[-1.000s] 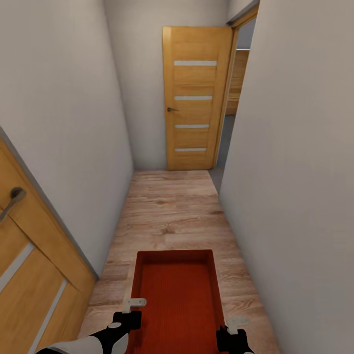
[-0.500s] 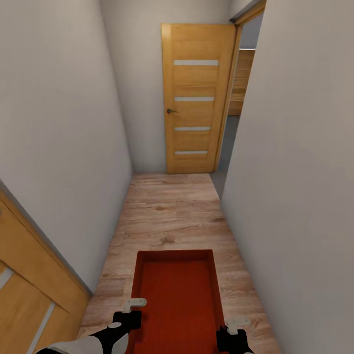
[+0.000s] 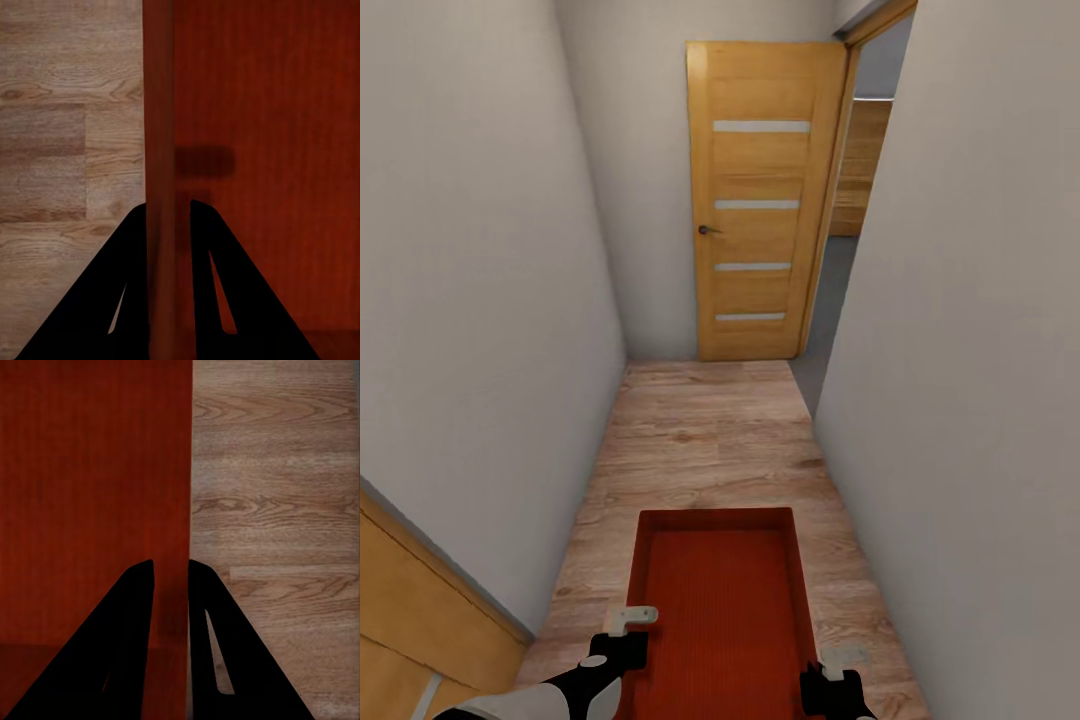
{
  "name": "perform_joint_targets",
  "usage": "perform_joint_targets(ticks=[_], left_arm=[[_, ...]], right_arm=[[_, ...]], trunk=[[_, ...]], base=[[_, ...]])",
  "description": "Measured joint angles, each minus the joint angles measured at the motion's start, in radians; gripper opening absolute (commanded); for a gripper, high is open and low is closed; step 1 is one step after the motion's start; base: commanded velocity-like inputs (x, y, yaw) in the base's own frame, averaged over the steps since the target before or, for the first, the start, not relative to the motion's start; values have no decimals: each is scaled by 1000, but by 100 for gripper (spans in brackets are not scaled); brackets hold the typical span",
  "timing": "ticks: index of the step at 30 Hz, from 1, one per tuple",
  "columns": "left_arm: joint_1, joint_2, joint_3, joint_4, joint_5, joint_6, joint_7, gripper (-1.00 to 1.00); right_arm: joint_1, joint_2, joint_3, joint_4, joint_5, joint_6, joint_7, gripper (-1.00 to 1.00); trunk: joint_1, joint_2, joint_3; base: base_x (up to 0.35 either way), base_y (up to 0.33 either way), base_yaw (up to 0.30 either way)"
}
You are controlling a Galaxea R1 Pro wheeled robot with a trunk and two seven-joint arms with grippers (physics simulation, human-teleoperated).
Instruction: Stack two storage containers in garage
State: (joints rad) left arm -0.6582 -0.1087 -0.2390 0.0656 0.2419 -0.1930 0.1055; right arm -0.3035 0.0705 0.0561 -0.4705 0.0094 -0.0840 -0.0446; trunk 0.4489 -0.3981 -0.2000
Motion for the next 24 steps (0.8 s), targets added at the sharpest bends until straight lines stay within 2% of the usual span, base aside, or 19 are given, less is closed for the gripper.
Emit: perform_joint_targets(ticks=[24], left_arm=[[0,0,1,0,0,0,0,-100]], right_arm=[[0,0,1,0,1,1,-1,-100]], trunk=[[0,0,0]], base=[[330,0,0]])
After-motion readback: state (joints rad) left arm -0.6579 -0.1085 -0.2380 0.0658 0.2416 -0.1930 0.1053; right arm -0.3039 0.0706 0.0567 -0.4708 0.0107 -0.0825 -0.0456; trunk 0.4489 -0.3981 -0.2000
